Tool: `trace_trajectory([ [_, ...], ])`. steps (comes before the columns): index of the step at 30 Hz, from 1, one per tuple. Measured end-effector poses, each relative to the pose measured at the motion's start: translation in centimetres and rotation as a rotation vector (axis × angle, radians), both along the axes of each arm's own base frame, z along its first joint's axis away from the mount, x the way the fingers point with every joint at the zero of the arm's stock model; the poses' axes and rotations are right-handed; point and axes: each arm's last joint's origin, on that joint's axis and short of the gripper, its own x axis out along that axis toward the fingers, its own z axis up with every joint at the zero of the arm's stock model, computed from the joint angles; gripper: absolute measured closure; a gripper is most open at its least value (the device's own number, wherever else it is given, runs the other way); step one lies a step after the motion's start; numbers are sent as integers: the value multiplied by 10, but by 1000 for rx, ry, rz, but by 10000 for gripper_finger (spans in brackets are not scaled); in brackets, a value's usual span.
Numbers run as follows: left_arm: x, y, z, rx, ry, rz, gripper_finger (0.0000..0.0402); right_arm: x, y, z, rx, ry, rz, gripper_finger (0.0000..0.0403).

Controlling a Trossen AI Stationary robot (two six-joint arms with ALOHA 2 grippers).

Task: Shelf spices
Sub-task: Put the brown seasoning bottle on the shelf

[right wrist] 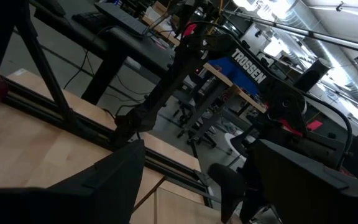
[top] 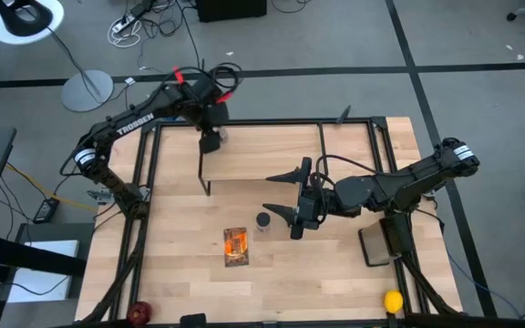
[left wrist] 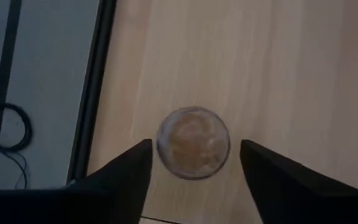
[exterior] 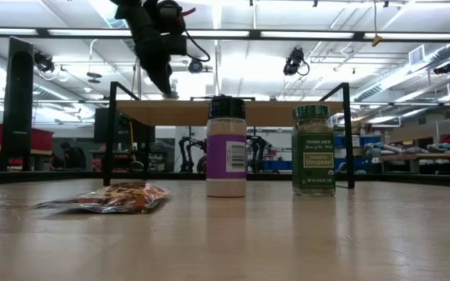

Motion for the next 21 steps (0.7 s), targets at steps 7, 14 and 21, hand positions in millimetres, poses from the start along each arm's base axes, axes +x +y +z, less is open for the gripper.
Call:
trace_trajectory([
  [7,0,0,0,15,-1,-28,217,0,0,0,1,-2,0,99],
  [14,2,1,1,20,-17,-16,219,0,0,0,1,-2,0,99],
  [21,1,1,1,20,-9,-27,214,0,0,0,1,-2,0,99],
])
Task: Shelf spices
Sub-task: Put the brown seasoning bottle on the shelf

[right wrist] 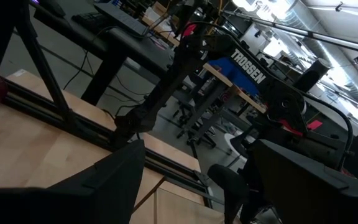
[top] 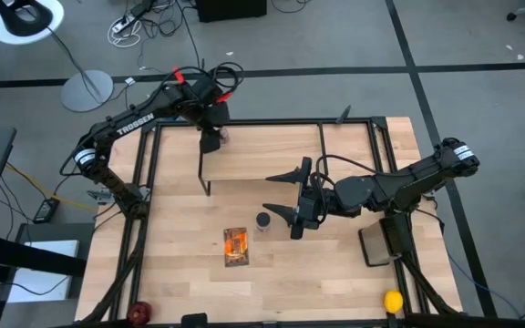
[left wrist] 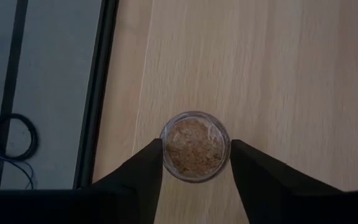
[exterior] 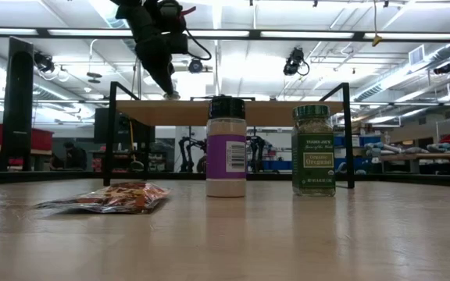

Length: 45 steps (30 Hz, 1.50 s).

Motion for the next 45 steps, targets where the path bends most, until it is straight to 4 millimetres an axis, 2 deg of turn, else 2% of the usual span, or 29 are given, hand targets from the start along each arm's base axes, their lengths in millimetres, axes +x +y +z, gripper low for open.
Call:
trace_trajectory([
  [14,-3,-1,-1,89,75,-171,214,0,0,0,0,0,0,99],
  [26,-3,-1,1,73,67,-131,213,0,0,0,0,0,0,99],
  [37,0,-5,25,51,-23,-107,213,0,0,0,0,0,0,99],
  [45,-5,-10,21,-17,28,-128,213,0,0,0,0,0,0,99],
])
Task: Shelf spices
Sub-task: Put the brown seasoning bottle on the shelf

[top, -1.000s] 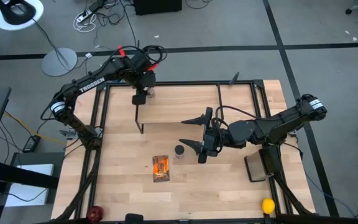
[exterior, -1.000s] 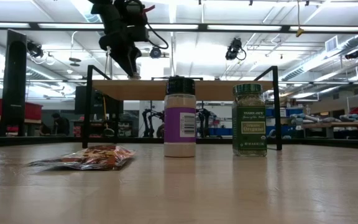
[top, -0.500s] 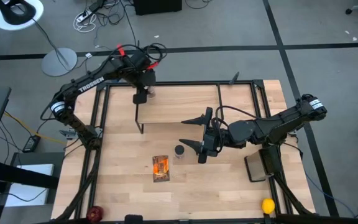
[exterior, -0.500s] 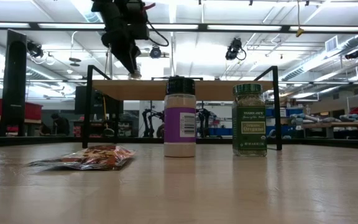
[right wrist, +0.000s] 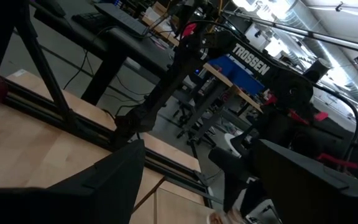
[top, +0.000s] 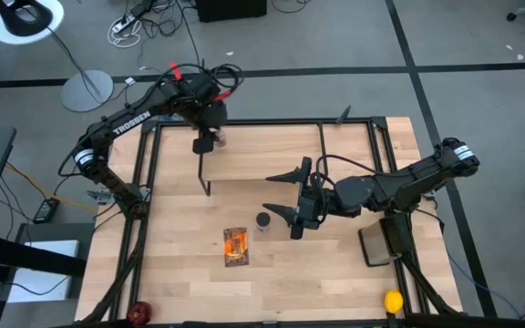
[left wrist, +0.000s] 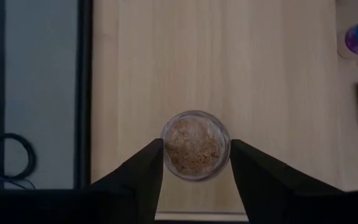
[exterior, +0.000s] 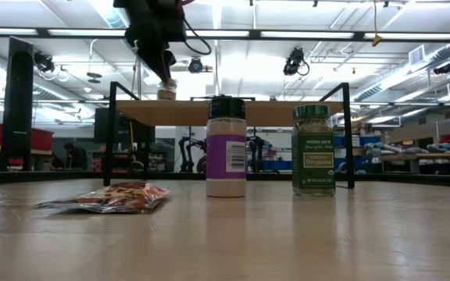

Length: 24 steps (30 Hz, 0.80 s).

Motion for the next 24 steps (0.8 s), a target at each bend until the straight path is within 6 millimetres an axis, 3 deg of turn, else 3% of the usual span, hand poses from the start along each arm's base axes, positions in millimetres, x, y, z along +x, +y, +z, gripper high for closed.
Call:
trace_trajectory([
  [24,4,-4,-4,66,70,-48,213,0,0,0,2,-5,0,99],
])
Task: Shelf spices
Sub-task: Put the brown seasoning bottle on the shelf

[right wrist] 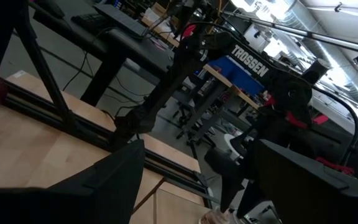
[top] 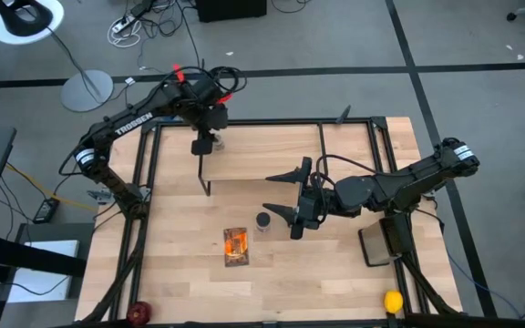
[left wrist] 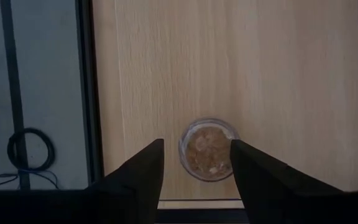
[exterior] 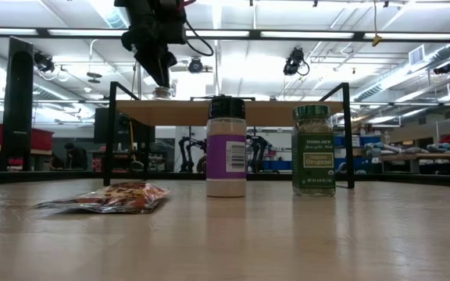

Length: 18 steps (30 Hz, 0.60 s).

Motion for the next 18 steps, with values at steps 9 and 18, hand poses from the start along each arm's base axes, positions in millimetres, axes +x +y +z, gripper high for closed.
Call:
trace_trajectory([
  [9,4,-6,0,1,4,-9,213,0,0,0,0,0,0,99],
  [18,6,-4,3,44,-25,0,213,0,0,0,0,0,0,99],
])
